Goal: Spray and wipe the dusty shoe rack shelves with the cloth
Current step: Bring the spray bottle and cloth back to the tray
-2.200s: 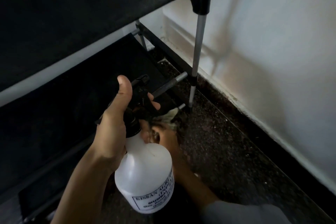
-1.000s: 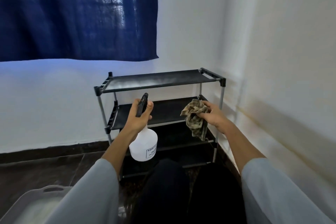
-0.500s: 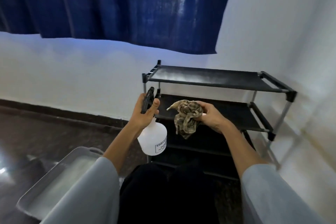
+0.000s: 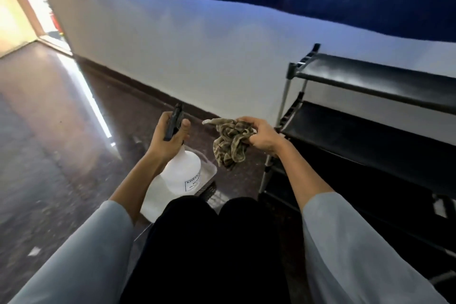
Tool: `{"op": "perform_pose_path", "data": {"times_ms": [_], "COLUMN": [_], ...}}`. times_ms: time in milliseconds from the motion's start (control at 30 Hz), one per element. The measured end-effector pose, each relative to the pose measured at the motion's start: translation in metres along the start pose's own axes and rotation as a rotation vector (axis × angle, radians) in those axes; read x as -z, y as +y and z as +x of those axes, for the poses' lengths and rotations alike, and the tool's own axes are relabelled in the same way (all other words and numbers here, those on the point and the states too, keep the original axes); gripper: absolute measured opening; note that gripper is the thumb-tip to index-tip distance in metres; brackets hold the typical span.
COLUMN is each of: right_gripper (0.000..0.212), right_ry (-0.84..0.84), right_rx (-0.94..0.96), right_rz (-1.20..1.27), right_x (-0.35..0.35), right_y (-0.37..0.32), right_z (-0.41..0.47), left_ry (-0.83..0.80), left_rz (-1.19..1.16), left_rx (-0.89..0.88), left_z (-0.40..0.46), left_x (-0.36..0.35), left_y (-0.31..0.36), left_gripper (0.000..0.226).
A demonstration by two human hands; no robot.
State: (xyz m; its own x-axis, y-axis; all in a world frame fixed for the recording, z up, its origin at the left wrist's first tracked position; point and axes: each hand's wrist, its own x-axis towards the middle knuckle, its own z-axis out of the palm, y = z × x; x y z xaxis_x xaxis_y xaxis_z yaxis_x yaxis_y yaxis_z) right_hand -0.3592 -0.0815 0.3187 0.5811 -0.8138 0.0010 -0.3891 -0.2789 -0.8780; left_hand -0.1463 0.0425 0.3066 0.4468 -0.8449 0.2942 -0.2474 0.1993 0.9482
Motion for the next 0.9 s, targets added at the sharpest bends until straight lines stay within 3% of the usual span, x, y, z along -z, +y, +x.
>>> {"op": "perform_pose_path", "data": {"times_ms": [167, 333, 567, 767, 900], "right_gripper": [0.05, 0.056, 0.046, 0.05, 0.047], "right_ry": [-0.177, -0.366, -0.512, -0.731, -0.763], "right_rx": [0.028, -0.006, -0.074, -0.179, -0.225], "right_rz": [-0.024, -0.109, -0.278, -0.416, -0.424], "right_x": [-0.058, -0.112, -0.189, -0.242, -0.266], "right_y": [-0.007, 0.012, 0.091, 0.164, 0.198], "right_z": [0.045, 0.097, 0.185, 0.25, 0.28], "left_ry": [0.04, 0.08, 0.16, 0.219, 0.233], "left_rz": [-0.02, -0.028, -0.05, -0.008, 0.019], "left_rx": [0.09, 0.151, 0.243, 0.319, 0.326], "left_z": [0.002, 0.014, 0.04, 0.053, 0.057], "left_x": [0.047, 0.076, 0.09, 0.094, 0.089], "left_y": [-0.035, -0.092, -0.197, -0.28, -0.313], "left_gripper": [0.036, 0.033, 0.031, 0.073, 0.067]}}
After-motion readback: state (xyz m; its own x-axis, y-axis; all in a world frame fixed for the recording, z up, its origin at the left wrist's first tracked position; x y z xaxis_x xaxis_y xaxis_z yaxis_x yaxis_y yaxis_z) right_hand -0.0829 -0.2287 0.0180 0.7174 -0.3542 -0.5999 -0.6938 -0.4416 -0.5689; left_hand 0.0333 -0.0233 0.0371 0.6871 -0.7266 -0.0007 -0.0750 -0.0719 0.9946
